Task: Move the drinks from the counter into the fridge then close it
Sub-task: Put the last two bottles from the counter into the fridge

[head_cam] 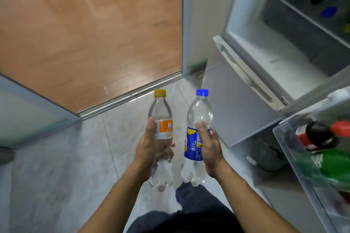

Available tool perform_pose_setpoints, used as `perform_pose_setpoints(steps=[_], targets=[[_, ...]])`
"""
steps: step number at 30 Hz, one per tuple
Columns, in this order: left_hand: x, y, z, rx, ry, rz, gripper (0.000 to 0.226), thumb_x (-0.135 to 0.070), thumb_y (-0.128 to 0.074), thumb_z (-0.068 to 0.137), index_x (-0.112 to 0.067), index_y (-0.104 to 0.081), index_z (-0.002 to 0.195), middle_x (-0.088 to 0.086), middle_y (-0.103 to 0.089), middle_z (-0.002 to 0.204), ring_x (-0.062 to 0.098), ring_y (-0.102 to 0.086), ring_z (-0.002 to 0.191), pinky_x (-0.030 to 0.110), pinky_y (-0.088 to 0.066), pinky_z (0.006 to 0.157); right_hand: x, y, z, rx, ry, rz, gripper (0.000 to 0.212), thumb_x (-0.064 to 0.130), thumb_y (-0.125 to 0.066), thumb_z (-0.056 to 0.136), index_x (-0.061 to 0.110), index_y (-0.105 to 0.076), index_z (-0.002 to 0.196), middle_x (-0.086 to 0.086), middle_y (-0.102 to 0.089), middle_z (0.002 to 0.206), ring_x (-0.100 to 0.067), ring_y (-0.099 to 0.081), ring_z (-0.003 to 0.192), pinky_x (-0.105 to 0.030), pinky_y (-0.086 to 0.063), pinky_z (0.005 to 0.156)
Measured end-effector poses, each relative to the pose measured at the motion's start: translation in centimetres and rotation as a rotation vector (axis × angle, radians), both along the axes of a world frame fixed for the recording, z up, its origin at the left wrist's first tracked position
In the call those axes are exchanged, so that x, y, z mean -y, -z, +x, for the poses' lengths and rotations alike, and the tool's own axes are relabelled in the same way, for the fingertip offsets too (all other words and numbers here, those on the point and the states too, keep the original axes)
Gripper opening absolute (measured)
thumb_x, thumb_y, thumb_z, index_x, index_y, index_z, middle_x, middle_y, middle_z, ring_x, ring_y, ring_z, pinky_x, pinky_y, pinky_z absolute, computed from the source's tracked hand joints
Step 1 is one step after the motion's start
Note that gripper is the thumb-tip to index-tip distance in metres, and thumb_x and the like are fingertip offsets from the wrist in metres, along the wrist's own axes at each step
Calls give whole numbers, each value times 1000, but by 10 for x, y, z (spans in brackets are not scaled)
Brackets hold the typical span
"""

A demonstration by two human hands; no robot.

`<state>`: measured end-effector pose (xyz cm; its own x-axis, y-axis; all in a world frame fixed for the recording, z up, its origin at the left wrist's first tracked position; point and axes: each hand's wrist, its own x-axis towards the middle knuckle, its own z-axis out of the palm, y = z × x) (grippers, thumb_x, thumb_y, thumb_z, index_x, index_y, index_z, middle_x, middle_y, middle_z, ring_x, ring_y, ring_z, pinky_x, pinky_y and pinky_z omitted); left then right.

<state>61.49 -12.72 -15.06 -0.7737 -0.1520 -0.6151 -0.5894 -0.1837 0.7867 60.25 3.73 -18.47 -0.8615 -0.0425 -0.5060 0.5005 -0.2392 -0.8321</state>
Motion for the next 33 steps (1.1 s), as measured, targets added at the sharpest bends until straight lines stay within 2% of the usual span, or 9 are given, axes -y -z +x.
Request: perform_pose_setpoints(steps=[4,8,11,13,16,18,23,29,33], targets=[[-16,-8,-72,-12,90,17,81,-81,-37,65,-15,-64,102,11,-73,77,23,-70,64,34,-58,58,-20,-12,-66,-40,86,33,62,67,-61,71,16,-67,106,-8,-75,86,-20,-74,73,-29,-59,61],[-37,-7,-133,0,200,61,84,-83,-35,68,-11,-66,99,13,-74,77,26,-69,63,36,-58,61,-41,-18,-115,-40,217,61,79,75,-65,73,4,-65,110,-16,-73,85,-24,-72,71,-34,-60,66],[-52,-2,-181,29,284,117,87,-84,-33,68,-8,-67,96,16,-72,76,28,-66,60,35,-56,58,-55,-15,-143,-33,315,85,70,67,-59,79,1,-66,104,-15,-72,77,-22,-71,66,-31,-58,60],[-63,0,-213,42,362,141,87,-83,-30,72,-8,-67,93,17,-71,75,28,-64,57,33,-54,55,-60,-15,-158,-8,399,108,63,69,-62,80,9,-69,100,-11,-73,76,-19,-72,66,-27,-56,57],[-79,-3,-260,43,480,172,85,-83,-29,78,-7,-68,89,18,-69,73,27,-61,53,30,-52,49,-63,-19,-180,15,537,135,65,79,-65,63,22,-72,93,-8,-75,79,-19,-73,70,-27,-56,59],[-90,-9,-294,29,581,207,88,-86,-33,70,-8,-68,88,19,-67,72,27,-58,52,29,-49,47,-64,-27,-195,36,653,160,77,83,-68,55,20,-68,98,-5,-76,80,-19,-74,72,-28,-57,60],[-116,-30,-363,-44,839,294,89,-97,-41,53,-17,-74,74,17,-65,70,25,-57,52,27,-49,47,-70,-57,-228,7,904,183,80,85,-69,50,26,-65,104,2,-77,86,-15,-75,79,-33,-59,70],[-164,-53,-410,-126,1035,278,95,-102,-47,41,-21,-77,81,16,-73,79,25,-63,57,31,-52,55,-91,-88,-250,-28,1114,247,63,73,-75,62,28,-69,105,2,-77,93,-14,-75,84,-30,-56,72],[-209,-78,-427,-212,1103,299,97,-104,-47,35,-23,-77,80,14,-75,82,22,-67,61,32,-55,57,-123,-105,-261,-154,1162,295,42,53,-76,55,42,-67,95,7,-75,93,-8,-73,82,-30,-56,71]])
